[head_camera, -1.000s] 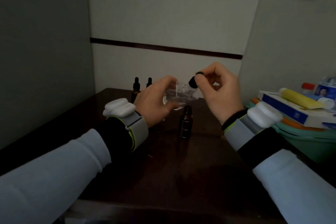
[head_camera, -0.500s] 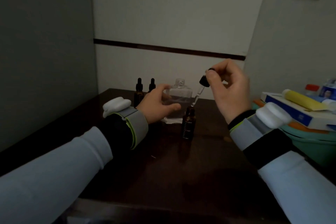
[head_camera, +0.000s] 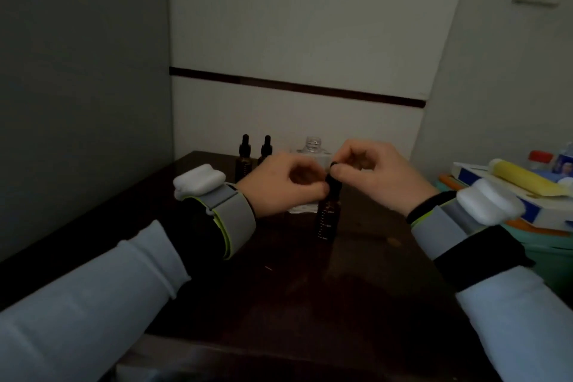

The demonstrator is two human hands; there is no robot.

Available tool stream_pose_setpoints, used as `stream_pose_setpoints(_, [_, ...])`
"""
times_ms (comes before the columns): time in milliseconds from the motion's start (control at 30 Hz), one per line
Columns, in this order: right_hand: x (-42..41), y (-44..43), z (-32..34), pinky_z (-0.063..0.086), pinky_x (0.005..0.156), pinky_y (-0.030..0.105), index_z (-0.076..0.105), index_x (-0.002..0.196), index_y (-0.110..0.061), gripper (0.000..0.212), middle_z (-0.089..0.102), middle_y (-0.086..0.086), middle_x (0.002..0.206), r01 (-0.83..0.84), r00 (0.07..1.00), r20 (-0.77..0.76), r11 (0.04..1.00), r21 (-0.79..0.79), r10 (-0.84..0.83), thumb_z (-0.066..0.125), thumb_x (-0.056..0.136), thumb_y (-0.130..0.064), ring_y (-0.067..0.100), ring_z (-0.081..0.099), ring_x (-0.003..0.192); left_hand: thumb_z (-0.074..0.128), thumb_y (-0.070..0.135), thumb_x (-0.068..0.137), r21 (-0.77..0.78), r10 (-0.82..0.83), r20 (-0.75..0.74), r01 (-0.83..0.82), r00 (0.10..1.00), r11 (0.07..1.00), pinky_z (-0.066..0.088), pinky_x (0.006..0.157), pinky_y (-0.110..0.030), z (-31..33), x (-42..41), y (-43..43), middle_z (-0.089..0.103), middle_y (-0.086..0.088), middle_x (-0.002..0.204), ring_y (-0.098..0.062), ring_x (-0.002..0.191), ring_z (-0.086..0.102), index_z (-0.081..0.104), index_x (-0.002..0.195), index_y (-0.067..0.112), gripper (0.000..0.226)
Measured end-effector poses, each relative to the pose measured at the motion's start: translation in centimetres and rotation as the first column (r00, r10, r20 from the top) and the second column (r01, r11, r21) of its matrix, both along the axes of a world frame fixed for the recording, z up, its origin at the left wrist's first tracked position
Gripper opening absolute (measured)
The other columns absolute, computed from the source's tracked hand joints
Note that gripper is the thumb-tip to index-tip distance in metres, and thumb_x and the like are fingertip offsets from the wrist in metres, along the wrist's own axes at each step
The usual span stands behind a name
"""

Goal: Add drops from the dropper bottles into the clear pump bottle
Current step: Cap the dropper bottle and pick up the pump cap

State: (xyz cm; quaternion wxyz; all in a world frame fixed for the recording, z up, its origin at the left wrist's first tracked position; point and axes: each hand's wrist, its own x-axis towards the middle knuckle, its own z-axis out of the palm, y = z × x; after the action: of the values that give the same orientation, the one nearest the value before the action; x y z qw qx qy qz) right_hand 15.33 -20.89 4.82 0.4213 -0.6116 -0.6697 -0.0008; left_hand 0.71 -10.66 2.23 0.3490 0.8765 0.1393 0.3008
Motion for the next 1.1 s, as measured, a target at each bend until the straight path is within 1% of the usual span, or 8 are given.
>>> stream_pose_setpoints(167, [0.3,-0.4,0.1,0.043,0.044,0.02,0.059,0.079,-0.018,0.015,0.059,0.005,0.071,-0.114,0.985,-0.151,0.977,-0.181,0.087,0.062,0.084,-0.004,0.005,0.053,0.052,0.075,0.03,0.077,0.01,-0.09,-0.28,0.097,0.956,0.995,0.05,0.088,-0.027,-0.7,0.5,0.1,0.07,0.003,0.101,-0.009,0.093,0.065,0.067,0.106,0.017,0.032])
stream_pose_setpoints(300, [0.7,-0.5,0.2,0.052,0.056,0.021,0.063,0.098,-0.018,0.019,0.064,0.009,0.085,-0.203,0.969,-0.181,0.958,-0.202,0.167,0.06,0.087,-0.003,0.015,0.062,0.067,0.072,0.029,0.081,0.029,-0.087,-0.282,0.099,0.956,0.995,0.049,0.081,-0.026,-1.1,0.7,-0.3,0.066,0.007,0.089,-0.008,0.086,0.063,0.065,0.096,0.017,0.02])
stream_pose_setpoints(367, [0.6,-0.5,0.1,0.053,0.057,0.022,0.064,0.09,-0.016,0.007,0.064,0.008,0.08,-0.177,0.975,-0.173,0.963,-0.205,0.142,0.063,0.085,-0.013,0.014,0.062,0.065,0.073,0.03,0.08,0.057,-0.054,-0.268,0.072,0.962,0.996,0.051,0.088,-0.035,-1.0,0.6,-0.1,0.068,-0.001,0.096,-0.013,0.09,0.064,0.067,0.098,0.011,0.026])
stream_pose_setpoints(500, [0.8,-0.4,0.0,0.048,0.049,0.023,0.058,0.078,-0.018,0.025,0.063,0.002,0.071,0.024,0.997,-0.072,0.984,-0.177,-0.037,0.067,0.074,-0.041,0.01,0.061,0.056,0.071,0.031,0.082,0.091,-0.033,-0.241,0.057,0.97,0.994,0.048,0.092,-0.042,-0.7,0.2,0.2,0.069,-0.004,0.103,-0.016,0.095,0.064,0.067,0.108,0.013,0.032])
stream_pose_setpoints(633, [0.5,-0.5,0.0,0.046,0.046,0.023,0.061,0.089,-0.026,0.009,0.062,-0.002,0.086,-0.082,0.992,-0.106,0.989,-0.124,0.069,0.064,0.086,-0.018,0.002,0.059,0.057,0.069,0.035,0.081,0.076,-0.036,-0.249,0.057,0.968,0.995,0.046,0.096,-0.043,-0.3,0.0,0.1,0.068,-0.002,0.107,-0.016,0.099,0.062,0.066,0.113,0.015,0.037])
stream_pose_setpoints(800, [0.2,-0.8,0.0,0.043,0.042,0.025,0.064,0.079,-0.019,0.034,0.064,-0.001,0.061,0.01,0.997,-0.075,0.988,-0.151,-0.021,0.06,0.073,-0.052,0.01,0.056,0.045,0.065,0.042,0.076,0.081,-0.05,-0.271,0.075,0.961,0.994,0.048,0.093,-0.044,0.1,-0.6,-0.3,0.069,-0.003,0.104,-0.016,0.097,0.064,0.067,0.109,0.016,0.042])
stream_pose_setpoints(967, [0.1,-1.1,-0.3,0.044,0.043,0.022,0.062,0.087,-0.026,0.009,0.066,-0.002,0.071,-0.027,0.998,-0.067,0.971,-0.237,0.012,0.063,0.084,-0.035,0.011,0.061,0.056,0.066,0.026,0.086,0.09,-0.033,-0.253,0.058,0.967,0.994,0.049,0.085,-0.034,0.6,-1.2,0.1,0.068,0.002,0.096,-0.012,0.09,0.063,0.067,0.105,0.016,0.021])
stream_pose_setpoints(1100, [-0.4,-1.2,-0.2,0.04,0.045,0.018,0.061,0.086,-0.024,0.038,0.064,-0.004,0.064,0.058,0.998,0.002,0.972,-0.227,-0.06,0.051,0.075,-0.059,0.01,0.058,0.048,0.065,0.026,0.087,0.113,-0.033,-0.272,0.066,0.962,0.991,0.049,0.089,-0.039,0.6,-1.3,-0.1,0.069,-0.006,0.101,-0.018,0.093,0.064,0.067,0.108,0.012,0.025])
